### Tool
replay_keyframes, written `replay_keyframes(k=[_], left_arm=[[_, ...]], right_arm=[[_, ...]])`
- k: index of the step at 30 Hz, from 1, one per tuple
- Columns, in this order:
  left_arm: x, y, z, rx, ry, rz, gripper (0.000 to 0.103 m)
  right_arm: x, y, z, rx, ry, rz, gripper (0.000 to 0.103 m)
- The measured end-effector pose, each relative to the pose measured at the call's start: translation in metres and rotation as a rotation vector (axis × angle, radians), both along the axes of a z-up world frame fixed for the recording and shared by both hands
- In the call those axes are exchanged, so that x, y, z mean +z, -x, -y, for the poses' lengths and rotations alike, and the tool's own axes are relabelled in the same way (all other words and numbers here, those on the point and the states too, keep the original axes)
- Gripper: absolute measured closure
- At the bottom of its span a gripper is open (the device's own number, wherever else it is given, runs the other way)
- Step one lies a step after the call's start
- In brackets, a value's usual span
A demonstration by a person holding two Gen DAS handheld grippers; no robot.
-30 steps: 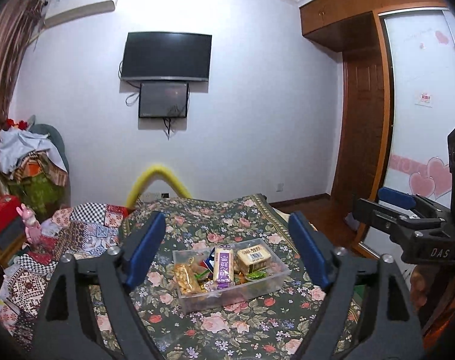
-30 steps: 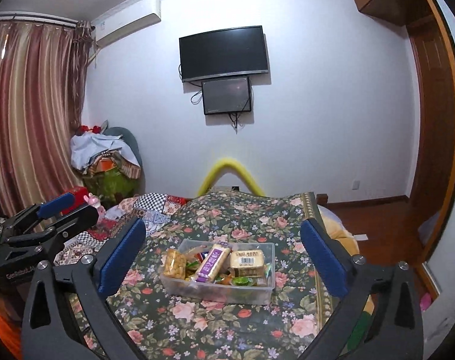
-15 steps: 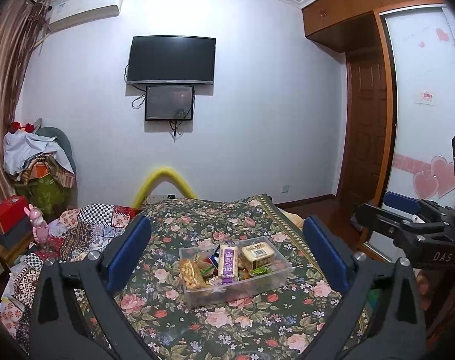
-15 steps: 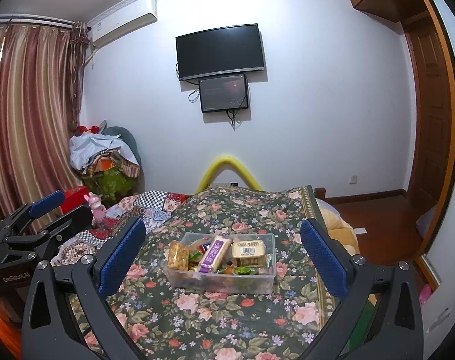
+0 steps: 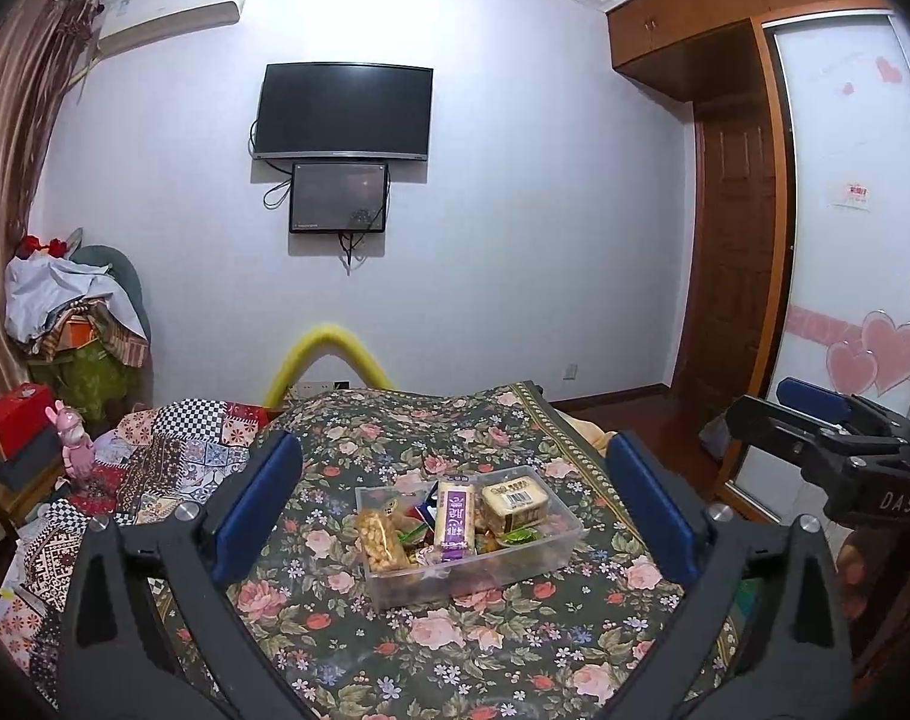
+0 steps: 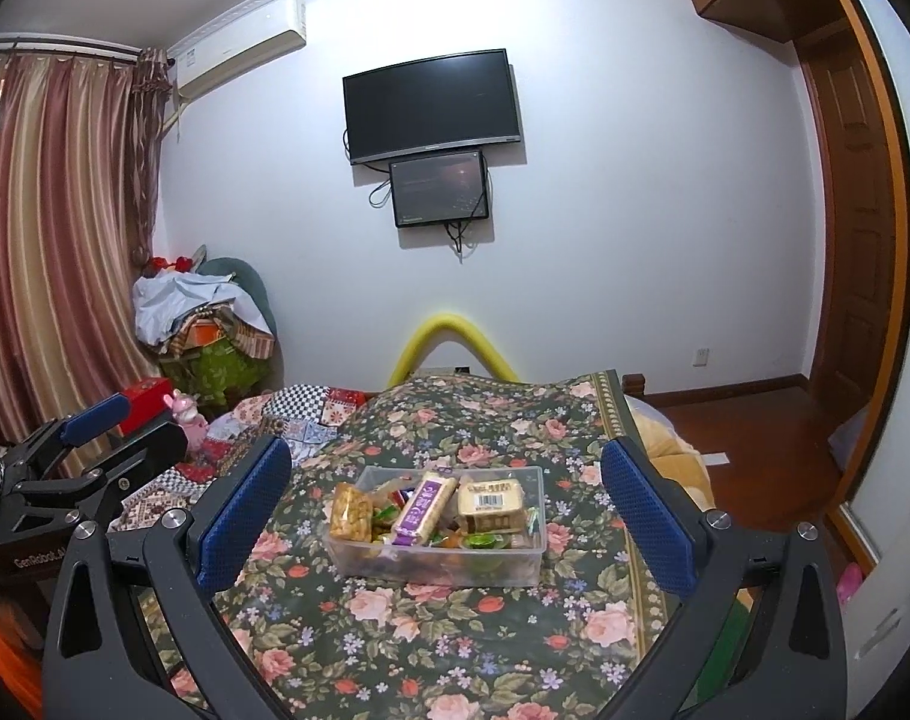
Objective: Organize snacks
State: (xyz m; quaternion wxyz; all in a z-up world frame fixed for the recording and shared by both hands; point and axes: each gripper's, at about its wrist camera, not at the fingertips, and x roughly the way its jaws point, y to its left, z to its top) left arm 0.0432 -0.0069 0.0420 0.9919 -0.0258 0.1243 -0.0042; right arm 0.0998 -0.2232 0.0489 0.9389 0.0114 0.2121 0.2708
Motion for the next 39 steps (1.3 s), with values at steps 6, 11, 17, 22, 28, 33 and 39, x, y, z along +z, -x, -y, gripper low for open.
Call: replay_keyframes(k=[6, 11, 17, 22, 28, 33, 39], left_arm=[[0.0019, 0.0004, -0.0023, -0.004, 0.011, -0.001, 0.0], [0.0026, 0.0018, -0.0018, -0.008, 0.012, 0.001, 0.0], [0.0032, 0.0029, -0.0015, -0.017, 0.008, 0.003, 0.0], [0.0033, 0.0024, -0.0002, -0.035, 0.01, -0.003, 0.0], [0.0028, 0.0026, -0.0012, -0.034, 0.017, -0.005, 0.0], [0.0027, 0.0028, -0.002, -0.033, 0.016, -0.003, 0.0], [0.0014, 0.0014, -0.002, -0.042, 0.025, -0.013, 0.0]], right_arm=[[0.0036, 0.0035, -0.0019, 0.0, 0.013, 0.011, 0.0], [0.0057, 0.0056, -0.0048, -0.001, 0.027, 0.023, 0.0], [0.0062, 0.0056, -0.0059, -0.005, 0.027, 0.027, 0.0], [0.0065, 0.0052, -0.0054, -0.009, 0.027, 0.029, 0.0], [0.0059, 0.0039, -0.0036, -0.012, 0.027, 0.03, 0.0], [0.0048, 0.0026, -0.0023, -0.019, 0.029, 0.032, 0.0], [0.0045, 0.0021, -0.0026, -0.019, 0.033, 0.034, 0.0]])
